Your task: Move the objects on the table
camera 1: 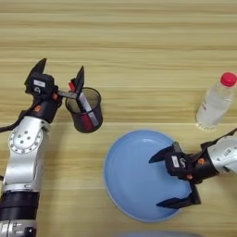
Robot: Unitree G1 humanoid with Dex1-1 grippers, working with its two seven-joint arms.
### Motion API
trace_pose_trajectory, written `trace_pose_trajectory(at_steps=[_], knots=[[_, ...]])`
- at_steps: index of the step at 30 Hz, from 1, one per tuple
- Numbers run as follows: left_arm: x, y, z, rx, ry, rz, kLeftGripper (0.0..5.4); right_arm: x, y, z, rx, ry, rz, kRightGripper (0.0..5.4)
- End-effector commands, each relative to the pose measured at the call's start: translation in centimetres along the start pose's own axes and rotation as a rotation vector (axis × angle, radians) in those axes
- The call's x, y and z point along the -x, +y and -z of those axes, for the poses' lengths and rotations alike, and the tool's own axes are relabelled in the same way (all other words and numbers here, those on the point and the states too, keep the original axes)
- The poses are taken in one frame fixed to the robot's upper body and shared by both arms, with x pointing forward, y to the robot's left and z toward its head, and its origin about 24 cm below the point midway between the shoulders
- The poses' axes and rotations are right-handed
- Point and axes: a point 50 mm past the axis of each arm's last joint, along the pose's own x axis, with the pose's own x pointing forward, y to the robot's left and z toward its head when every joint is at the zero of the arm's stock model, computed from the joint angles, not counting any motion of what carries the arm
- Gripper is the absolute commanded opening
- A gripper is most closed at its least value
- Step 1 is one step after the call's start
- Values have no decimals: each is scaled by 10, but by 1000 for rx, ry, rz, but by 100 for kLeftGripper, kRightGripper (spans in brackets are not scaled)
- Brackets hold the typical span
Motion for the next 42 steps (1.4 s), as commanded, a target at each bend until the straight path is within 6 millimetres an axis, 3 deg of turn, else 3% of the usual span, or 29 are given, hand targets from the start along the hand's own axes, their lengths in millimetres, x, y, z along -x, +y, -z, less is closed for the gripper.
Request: trace_pose_trajectory(at_steps=[1, 5, 15, 25, 30, 35, 42], knots=[[-1, 2, 0, -7, 7, 5, 536, 8, 15, 40, -121, 185, -18, 540], [-1, 1, 0, -7, 7, 5, 536, 8, 13, 35, -107, 156, -1, 540], [0, 0, 1, -4, 10, 14, 536, 27, -6, -23, -120, -273, 98, 540], [0, -2, 1, -1, 10, 14, 536, 44, -9, -40, -107, -395, 170, 540], [1, -2, 1, 1, 8, 14, 536, 58, -11, -56, -106, -579, 252, 540], [1, -2, 1, 0, 7, 16, 536, 81, -16, -73, -66, -773, 472, 540], [1, -2, 1, 0, 7, 17, 536, 114, -29, -76, -4, -811, 783, 540]])
